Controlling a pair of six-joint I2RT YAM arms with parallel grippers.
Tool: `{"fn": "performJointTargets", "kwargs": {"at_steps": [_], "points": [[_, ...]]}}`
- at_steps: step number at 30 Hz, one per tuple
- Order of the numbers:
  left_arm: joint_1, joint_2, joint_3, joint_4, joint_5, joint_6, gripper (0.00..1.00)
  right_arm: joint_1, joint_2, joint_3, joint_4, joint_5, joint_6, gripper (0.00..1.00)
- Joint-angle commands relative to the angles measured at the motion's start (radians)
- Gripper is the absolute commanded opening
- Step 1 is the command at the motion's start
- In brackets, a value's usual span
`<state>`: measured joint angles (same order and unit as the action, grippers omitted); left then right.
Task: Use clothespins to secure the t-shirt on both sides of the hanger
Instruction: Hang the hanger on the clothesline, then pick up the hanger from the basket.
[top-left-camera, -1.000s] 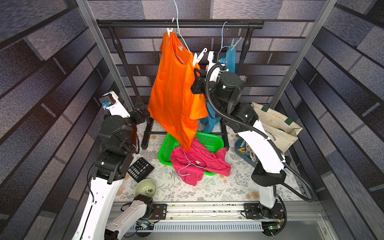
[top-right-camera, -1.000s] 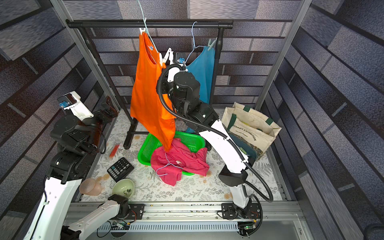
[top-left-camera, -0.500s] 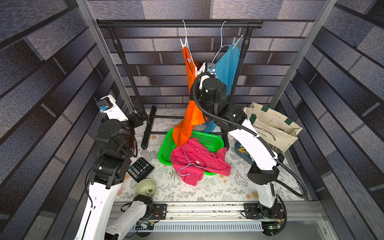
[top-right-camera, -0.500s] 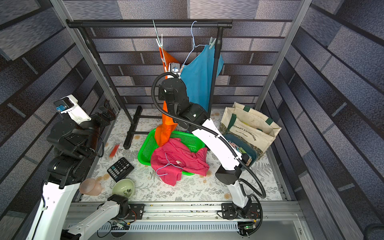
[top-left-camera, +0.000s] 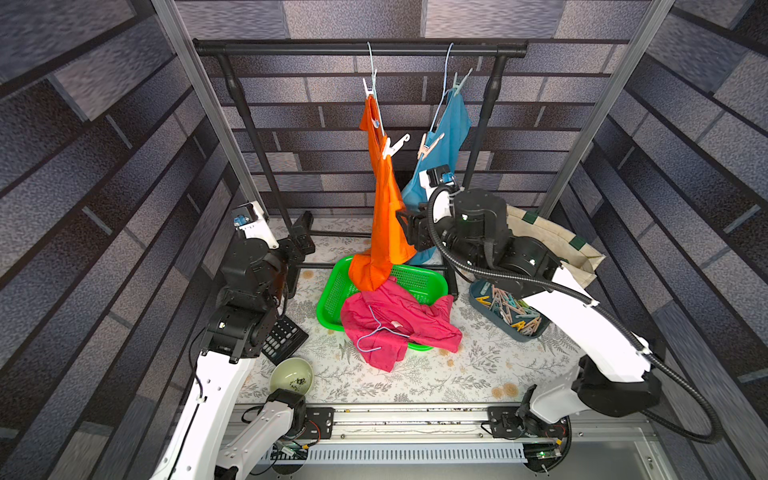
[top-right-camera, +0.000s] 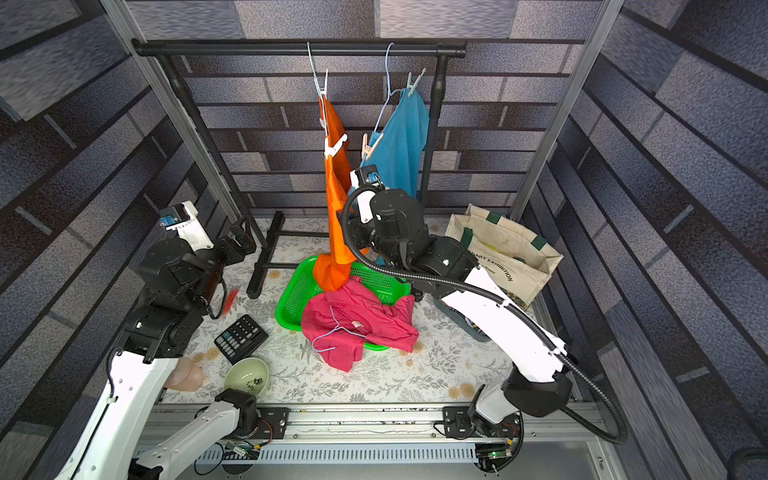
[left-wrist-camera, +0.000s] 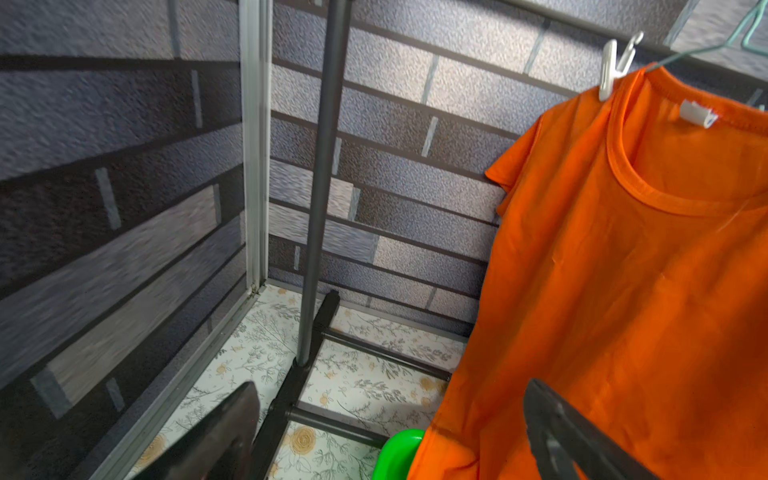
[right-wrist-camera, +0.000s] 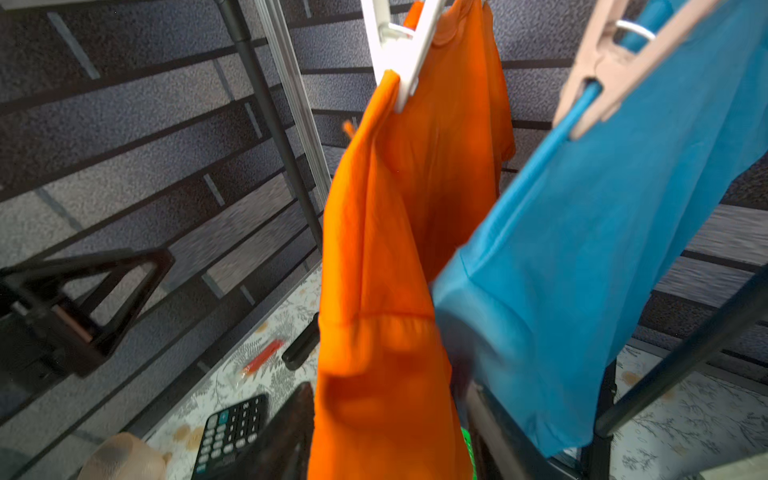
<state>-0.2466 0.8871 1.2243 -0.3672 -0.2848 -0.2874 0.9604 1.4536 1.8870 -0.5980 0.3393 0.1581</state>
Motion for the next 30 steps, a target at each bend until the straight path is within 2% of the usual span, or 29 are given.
{"fn": "performJointTargets", "kwargs": {"at_steps": [1, 3, 6, 8, 11, 14, 18, 21, 25, 27, 30], "points": [[-0.002, 0.022, -0.025, -0.012, 0.131, -0.030, 1.00, 0.005, -0.127, -0.128, -0.026, -0.061, -0.043, 0.60], [-0.031, 0.019, -0.041, -0.027, 0.108, -0.008, 1.00, 0.003, -0.211, -0.220, -0.060, -0.033, -0.035, 0.58], [-0.064, -0.008, -0.094, -0.013, 0.064, 0.012, 1.00, 0.002, -0.303, -0.342, -0.173, 0.087, 0.025, 0.54], [-0.079, -0.013, -0.117, -0.017, 0.079, 0.004, 1.00, -0.001, -0.334, -0.414, -0.273, 0.173, 0.094, 0.53], [-0.129, 0.000, -0.142, -0.023, 0.070, -0.002, 1.00, -0.041, -0.347, -0.520, -0.410, 0.201, 0.220, 0.53], [-0.201, 0.020, -0.166, -0.026, 0.000, 0.009, 1.00, -0.117, -0.354, -0.620, -0.439, 0.083, 0.284, 0.51], [-0.235, 0.029, -0.181, -0.034, -0.043, 0.017, 0.99, -0.124, -0.343, -0.720, -0.353, -0.068, 0.204, 0.52], [-0.231, 0.019, -0.188, -0.050, -0.038, 0.019, 0.91, -0.123, -0.288, -0.735, -0.360, -0.144, 0.132, 0.49], [-0.179, -0.010, -0.224, -0.050, -0.011, -0.027, 0.88, -0.059, -0.215, -0.762, -0.265, -0.256, 0.059, 0.46], [-0.123, -0.028, -0.243, -0.047, 0.044, -0.073, 0.89, 0.011, -0.182, -0.760, -0.200, -0.246, 0.016, 0.47], [-0.075, -0.043, -0.252, -0.051, 0.085, -0.106, 0.94, 0.046, -0.145, -0.749, -0.141, -0.237, -0.030, 0.48]]}}
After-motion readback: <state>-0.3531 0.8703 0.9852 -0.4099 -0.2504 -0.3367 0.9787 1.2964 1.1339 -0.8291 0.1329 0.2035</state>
